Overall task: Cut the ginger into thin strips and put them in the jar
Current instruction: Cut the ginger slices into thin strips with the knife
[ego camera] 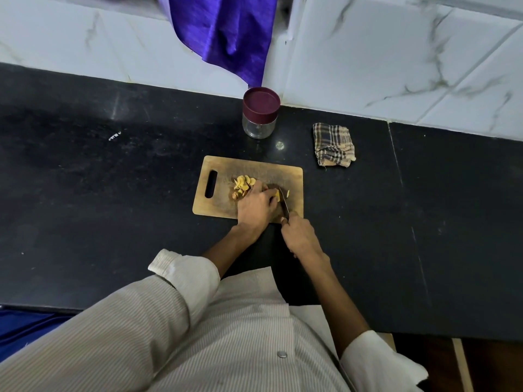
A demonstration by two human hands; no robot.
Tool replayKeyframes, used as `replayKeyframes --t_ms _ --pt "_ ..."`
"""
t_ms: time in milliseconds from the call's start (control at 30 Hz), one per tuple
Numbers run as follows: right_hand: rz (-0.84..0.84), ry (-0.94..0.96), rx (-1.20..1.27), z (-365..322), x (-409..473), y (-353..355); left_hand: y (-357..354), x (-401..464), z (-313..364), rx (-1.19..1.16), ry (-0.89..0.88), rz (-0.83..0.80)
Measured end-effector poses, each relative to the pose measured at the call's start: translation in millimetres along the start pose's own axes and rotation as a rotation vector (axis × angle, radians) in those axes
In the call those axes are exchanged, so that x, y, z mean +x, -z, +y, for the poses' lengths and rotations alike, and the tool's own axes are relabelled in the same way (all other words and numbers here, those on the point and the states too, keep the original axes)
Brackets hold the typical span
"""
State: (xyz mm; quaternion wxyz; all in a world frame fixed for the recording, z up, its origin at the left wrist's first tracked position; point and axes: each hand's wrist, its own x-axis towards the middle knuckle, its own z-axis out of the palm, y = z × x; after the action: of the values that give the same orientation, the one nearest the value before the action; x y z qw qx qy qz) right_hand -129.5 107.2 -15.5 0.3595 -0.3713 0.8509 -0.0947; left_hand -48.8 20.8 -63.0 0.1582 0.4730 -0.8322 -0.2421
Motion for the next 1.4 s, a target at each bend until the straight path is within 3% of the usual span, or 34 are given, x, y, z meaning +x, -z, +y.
replayKeyframes --t_ms 500,800,1400 --pt "0.019 -0.061 -0.059 6 -11 -16 3 -1 1 0.006 0.008 0.002" --pt "0.053 -0.134 0.041 8 1 -1 4 -1 2 0.027 0.011 -0.02" --pt "0.026 -0.014 0.037 -2 -3 0 3 -1 2 -0.005 0.011 -0.013"
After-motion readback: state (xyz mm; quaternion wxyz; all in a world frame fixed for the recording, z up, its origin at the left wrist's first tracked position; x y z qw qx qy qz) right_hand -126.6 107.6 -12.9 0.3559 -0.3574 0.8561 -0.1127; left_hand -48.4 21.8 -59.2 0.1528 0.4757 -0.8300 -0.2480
